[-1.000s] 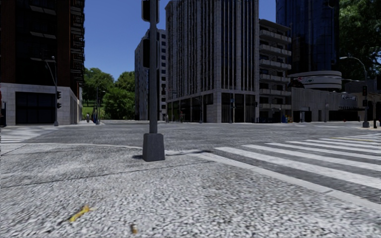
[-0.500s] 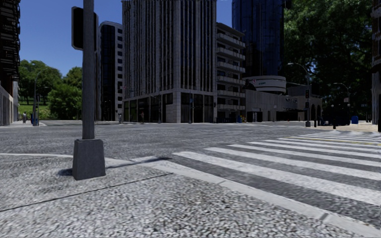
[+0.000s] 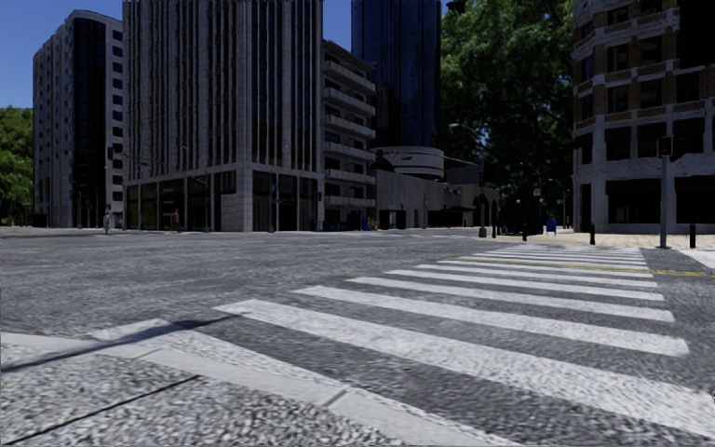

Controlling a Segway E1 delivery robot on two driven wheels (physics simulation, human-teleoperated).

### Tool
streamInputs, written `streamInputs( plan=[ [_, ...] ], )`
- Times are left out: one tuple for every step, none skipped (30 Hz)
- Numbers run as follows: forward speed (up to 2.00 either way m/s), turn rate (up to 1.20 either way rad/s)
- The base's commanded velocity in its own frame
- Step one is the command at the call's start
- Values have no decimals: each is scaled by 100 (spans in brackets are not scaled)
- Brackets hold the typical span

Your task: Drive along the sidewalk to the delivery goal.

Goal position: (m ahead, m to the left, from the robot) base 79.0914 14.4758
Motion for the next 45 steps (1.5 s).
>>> streamInputs(
  plan=[
    [158, -62],
    [158, -62],
    [158, -62],
    [158, -62],
    [158, -62],
    [158, -62],
    [158, -62],
    [158, -62],
    [158, -62],
    [158, -62],
    [158, -62],
    [158, -62],
    [158, -62],
    [158, -62],
    [158, -62],
    [158, -62],
    [158, -62],
    [158, -62],
    [158, -62],
    [158, -62],
    [158, -62],
    [158, -62],
    [158, -62],
    [158, -62],
    [158, -62],
    [158, -62],
    [158, -62],
    [158, -62],
    [158, -62],
    [158, -62],
    [158, -61],
    [158, -60],
    [158, -60],
    [158, -60],
    [158, -60],
    [158, -60],
    [158, -59],
    [158, -59],
    [158, -57],
    [158, -56],
    [158, -56],
    [158, -53],
    [158, -48],
    [158, -48],
    [158, -41]
  ],
)
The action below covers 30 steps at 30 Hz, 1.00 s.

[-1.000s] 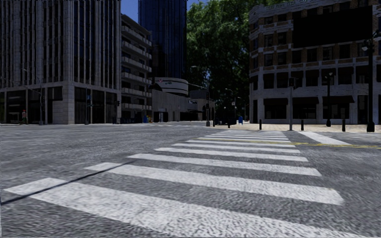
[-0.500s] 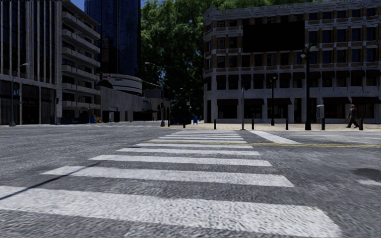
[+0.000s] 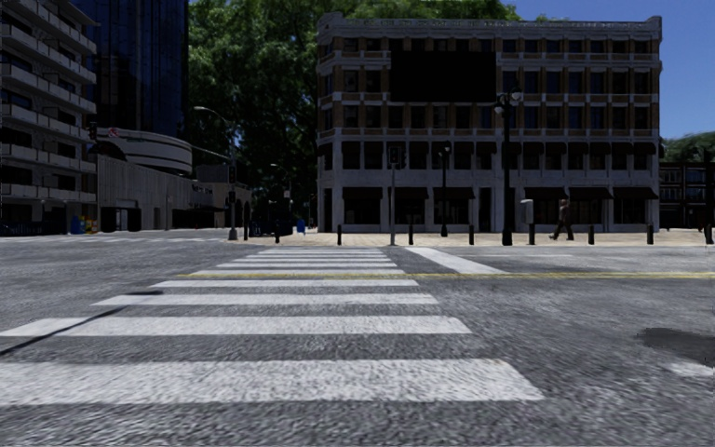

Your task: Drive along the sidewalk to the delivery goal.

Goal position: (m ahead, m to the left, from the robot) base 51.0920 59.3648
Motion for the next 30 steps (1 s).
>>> streamInputs(
  plan=[
    [158, -34],
    [158, -26],
    [158, -14],
    [158, -14],
    [158, 0],
    [158, 0],
    [158, 0],
    [158, 0],
    [158, 0],
    [158, 0],
    [158, 0],
    [158, 0],
    [158, 4],
    [158, 4],
    [158, 15],
    [158, 18],
    [158, 18],
    [165, 19],
    [165, 19],
    [200, 19],
    [200, 25],
    [200, 27],
    [200, 27],
    [200, 31],
    [200, 34],
    [200, 38],
    [200, 40],
    [200, 40],
    [200, 41],
    [200, 42]
  ],
)
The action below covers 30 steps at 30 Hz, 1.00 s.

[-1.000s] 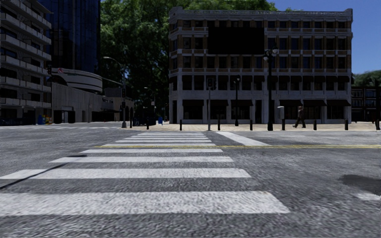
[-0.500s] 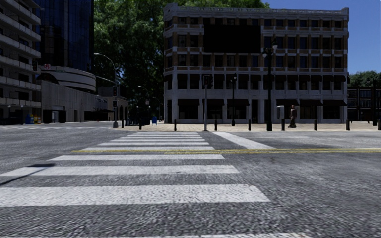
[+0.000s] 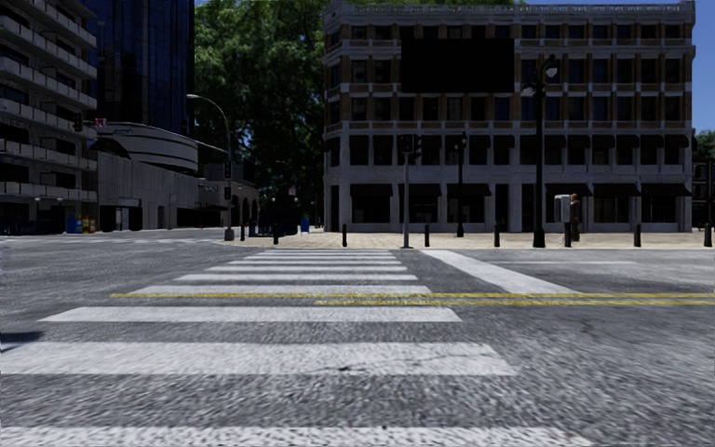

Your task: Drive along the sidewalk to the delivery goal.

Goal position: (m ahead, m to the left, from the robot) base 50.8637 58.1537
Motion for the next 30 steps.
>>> streamInputs(
  plan=[
    [200, 42],
    [200, 42],
    [200, 42],
    [200, 42],
    [200, 42],
    [200, 42],
    [200, 42],
    [200, 42],
    [200, 37],
    [200, 18],
    [200, 0],
    [200, 0],
    [200, 0],
    [200, 0],
    [200, 0],
    [200, 0],
    [200, 0],
    [200, 0],
    [200, 0],
    [200, 0],
    [200, 0],
    [200, 0],
    [200, 0],
    [200, 0],
    [200, 0],
    [200, 0],
    [200, 0],
    [200, 0],
    [200, 0],
    [200, 0]
  ],
)
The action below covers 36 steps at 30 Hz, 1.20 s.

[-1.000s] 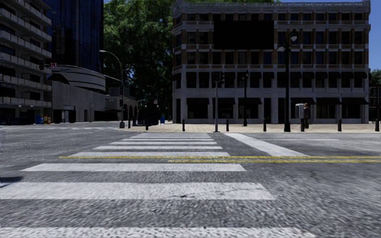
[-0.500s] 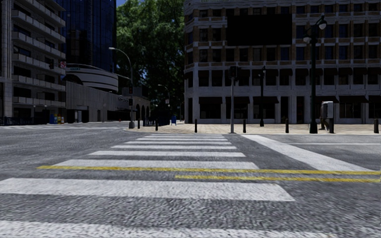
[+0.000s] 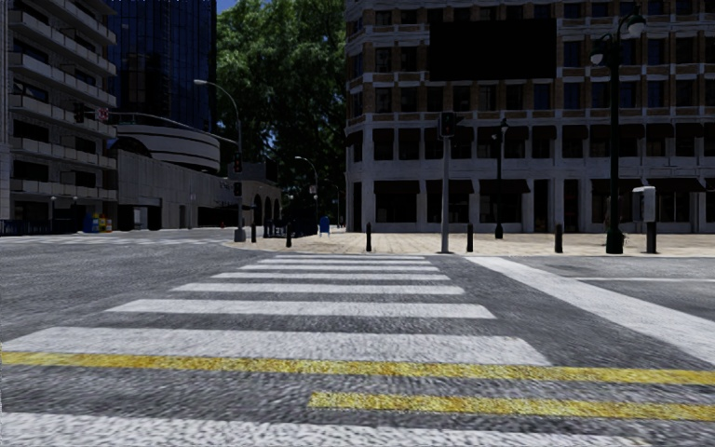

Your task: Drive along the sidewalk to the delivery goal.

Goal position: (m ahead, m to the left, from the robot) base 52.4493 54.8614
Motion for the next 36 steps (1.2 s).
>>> streamInputs(
  plan=[
    [200, 0],
    [200, 0],
    [200, 0],
    [200, 0],
    [200, 0],
    [200, 0],
    [200, 0],
    [200, 0],
    [200, 0],
    [200, 2],
    [200, 12],
    [200, 18],
    [200, 18],
    [200, 20],
    [200, 20],
    [200, 20],
    [200, 20],
    [200, 20],
    [200, 20],
    [200, 21],
    [200, 21],
    [200, 21],
    [200, 21],
    [200, 21],
    [200, 21],
    [200, 21],
    [200, 21],
    [200, 21],
    [200, 25],
    [200, 26],
    [200, 26],
    [200, 27],
    [200, 27],
    [200, 27],
    [200, 27],
    [200, 27]
  ],
)
